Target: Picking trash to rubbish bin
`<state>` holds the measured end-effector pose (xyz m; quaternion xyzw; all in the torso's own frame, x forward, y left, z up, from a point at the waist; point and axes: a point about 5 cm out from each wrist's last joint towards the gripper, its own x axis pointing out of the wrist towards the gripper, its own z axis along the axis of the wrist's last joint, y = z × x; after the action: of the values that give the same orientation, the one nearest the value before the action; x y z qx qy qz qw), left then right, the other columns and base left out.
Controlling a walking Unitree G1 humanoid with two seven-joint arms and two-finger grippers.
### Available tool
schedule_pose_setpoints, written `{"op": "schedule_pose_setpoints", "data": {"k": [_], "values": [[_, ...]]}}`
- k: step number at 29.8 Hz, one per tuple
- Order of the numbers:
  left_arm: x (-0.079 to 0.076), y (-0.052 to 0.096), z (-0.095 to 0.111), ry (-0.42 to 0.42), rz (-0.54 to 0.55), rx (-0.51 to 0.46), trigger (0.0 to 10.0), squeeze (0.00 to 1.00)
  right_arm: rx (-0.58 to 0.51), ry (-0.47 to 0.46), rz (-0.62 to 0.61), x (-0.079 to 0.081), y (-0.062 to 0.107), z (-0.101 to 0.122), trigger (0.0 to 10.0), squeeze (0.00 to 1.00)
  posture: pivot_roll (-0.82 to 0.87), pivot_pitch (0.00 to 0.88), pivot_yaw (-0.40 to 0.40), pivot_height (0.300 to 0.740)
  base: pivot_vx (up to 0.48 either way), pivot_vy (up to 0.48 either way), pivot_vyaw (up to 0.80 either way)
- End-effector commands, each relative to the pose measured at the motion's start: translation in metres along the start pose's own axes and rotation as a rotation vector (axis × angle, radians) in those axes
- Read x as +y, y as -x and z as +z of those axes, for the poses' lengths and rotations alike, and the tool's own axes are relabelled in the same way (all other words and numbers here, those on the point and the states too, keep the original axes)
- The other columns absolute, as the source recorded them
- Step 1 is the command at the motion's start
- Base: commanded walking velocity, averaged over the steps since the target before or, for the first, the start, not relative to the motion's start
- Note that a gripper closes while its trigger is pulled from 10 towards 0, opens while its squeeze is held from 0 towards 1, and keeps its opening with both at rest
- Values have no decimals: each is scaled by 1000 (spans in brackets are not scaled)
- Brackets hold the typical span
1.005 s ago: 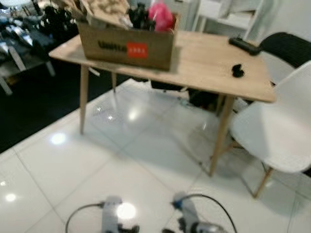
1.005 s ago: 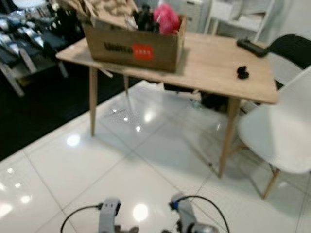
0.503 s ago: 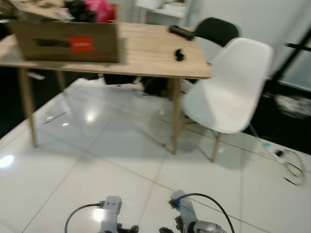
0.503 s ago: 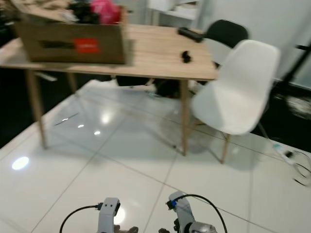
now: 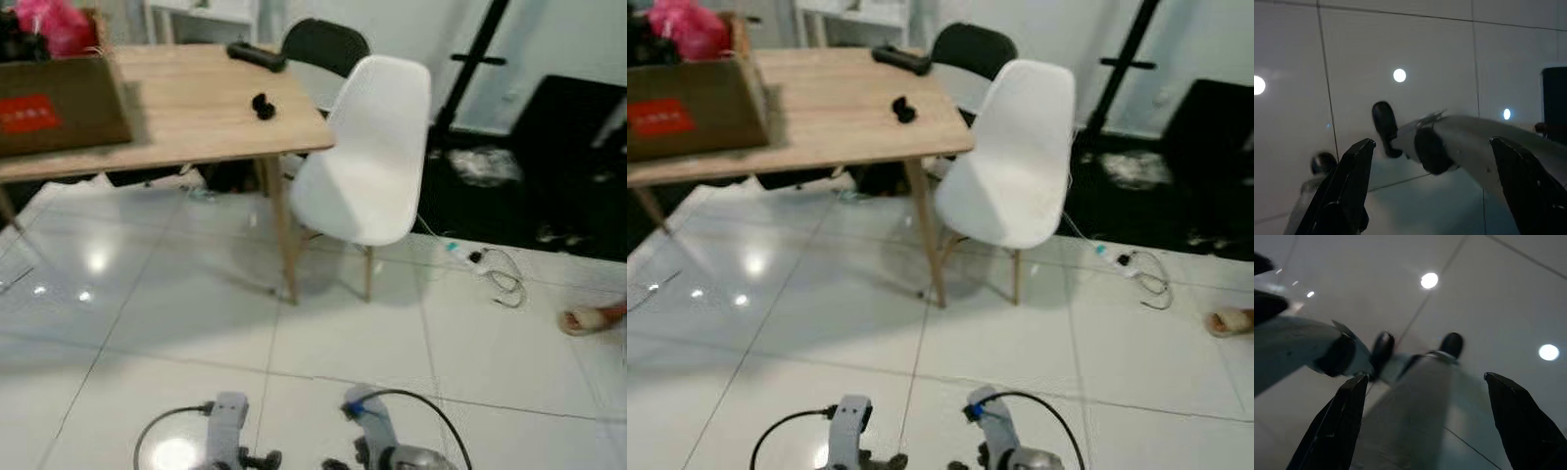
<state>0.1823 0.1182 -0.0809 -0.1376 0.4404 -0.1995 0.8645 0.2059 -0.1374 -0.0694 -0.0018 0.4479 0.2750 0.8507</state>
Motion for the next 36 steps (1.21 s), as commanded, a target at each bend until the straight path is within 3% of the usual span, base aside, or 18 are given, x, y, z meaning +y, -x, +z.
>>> {"op": "schedule_pose_setpoints", "data": {"k": [1, 36], "values": [[-1, 1, -9, 0, 0, 34, 10000, 0, 26, -28, 6, 5, -1, -9, 10000, 0, 35, 86, -44, 740, 0, 0, -781], [0, 2, -9, -1, 4, 37, 10000, 0, 24, -34, 12, 6, -2, -7, 10000, 0, 34, 88, -40, 740, 0, 0, -785]]}}
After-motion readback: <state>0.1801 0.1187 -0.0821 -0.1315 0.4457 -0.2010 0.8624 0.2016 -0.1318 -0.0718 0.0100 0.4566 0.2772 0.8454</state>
